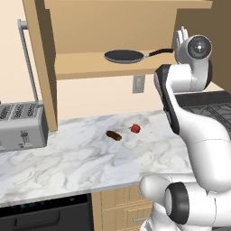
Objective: Pick the pan from the cabinet and place it on the stove. Then turn on the stove burner for the pan.
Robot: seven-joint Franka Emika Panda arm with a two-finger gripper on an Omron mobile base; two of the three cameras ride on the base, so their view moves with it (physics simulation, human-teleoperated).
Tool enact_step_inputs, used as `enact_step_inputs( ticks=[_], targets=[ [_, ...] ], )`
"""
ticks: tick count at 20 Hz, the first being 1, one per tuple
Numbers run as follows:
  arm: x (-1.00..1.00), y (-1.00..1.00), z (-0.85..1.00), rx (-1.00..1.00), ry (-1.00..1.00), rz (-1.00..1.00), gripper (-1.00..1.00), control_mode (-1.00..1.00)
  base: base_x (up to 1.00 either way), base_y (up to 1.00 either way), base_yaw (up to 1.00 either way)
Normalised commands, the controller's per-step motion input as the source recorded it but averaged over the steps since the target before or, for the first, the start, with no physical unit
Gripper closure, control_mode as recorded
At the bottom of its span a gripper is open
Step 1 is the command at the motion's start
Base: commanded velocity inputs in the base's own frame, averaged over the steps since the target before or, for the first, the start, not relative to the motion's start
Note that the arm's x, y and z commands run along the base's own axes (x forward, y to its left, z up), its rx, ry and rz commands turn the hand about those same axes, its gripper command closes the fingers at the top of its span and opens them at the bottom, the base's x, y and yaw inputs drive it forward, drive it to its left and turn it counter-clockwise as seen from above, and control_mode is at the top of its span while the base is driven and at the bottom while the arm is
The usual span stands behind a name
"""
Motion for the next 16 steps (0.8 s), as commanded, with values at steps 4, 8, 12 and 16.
enact_step_inputs(
  ticks=[4, 8, 12, 16],
  targets=[
    [0.00, -0.04, 0.00, 0.00, -0.03, 0.00, -1.00, -1.00, 0.00, 0.00, 0.00],
    [0.00, -0.04, 0.00, 0.00, 0.00, 0.00, -1.00, -1.00, 0.00, 0.00, 0.00],
    [0.00, 0.00, 0.00, 0.00, 0.00, 0.00, -1.00, -1.00, 0.00, 0.00, 0.00],
    [0.00, 0.00, 0.00, 0.00, 0.00, 0.00, -1.00, -1.00, 0.00, 0.00, 0.00]
  ],
)
